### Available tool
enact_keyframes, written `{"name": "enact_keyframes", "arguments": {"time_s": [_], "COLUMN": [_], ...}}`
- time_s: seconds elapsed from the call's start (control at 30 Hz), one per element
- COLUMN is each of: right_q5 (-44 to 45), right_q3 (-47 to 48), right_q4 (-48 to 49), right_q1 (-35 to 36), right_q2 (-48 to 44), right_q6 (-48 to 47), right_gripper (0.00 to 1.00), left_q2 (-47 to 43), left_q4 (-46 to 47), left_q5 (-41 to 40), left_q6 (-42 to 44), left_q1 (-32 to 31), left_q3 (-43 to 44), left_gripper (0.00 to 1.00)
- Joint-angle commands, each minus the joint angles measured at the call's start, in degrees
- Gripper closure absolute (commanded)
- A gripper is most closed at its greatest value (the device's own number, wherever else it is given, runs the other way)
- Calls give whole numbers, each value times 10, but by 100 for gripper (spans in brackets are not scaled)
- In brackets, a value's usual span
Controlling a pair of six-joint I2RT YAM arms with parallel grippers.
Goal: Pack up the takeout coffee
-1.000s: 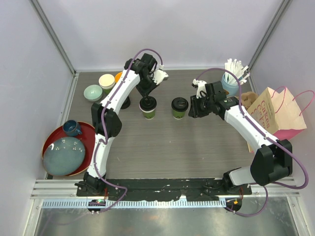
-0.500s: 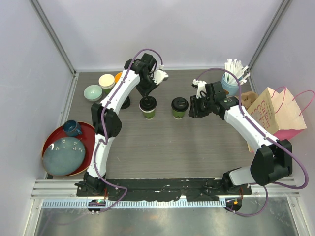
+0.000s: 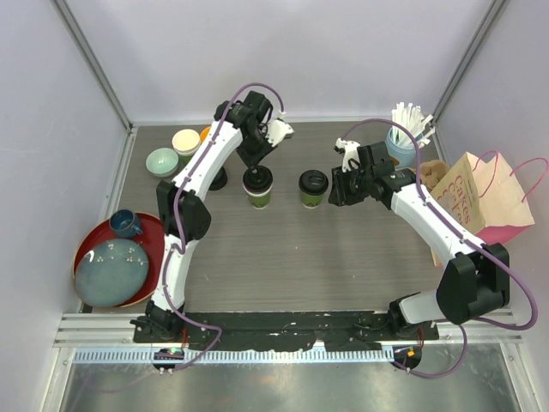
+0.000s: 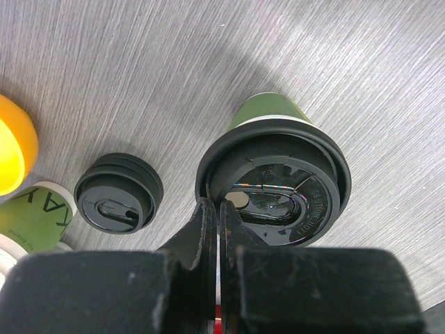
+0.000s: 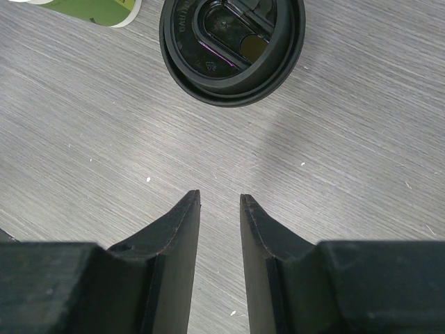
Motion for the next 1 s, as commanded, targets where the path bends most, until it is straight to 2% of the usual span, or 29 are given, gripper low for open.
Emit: {"name": "enact_keyframes", "arguments": {"time_s": [0.0,0.2,0.97], "right_q5": [-3,-3,-4], "right_q3": [19,22,25], "right_q4": [0,-3,-7], "right_q1": [5,5,6], "right_q2": [0,1,6], "right_q6": [-9,-9,-9], "right_gripper": [65,65,65], "left_q2": [-34,-32,10], "left_q4": [-156,-142,-149], "left_q5": [17,12,9], "left_q6": [7,5,-1], "left_q1": [4,5,7], "left_q3": [2,-24,5], "left_gripper": [100,100,100]}}
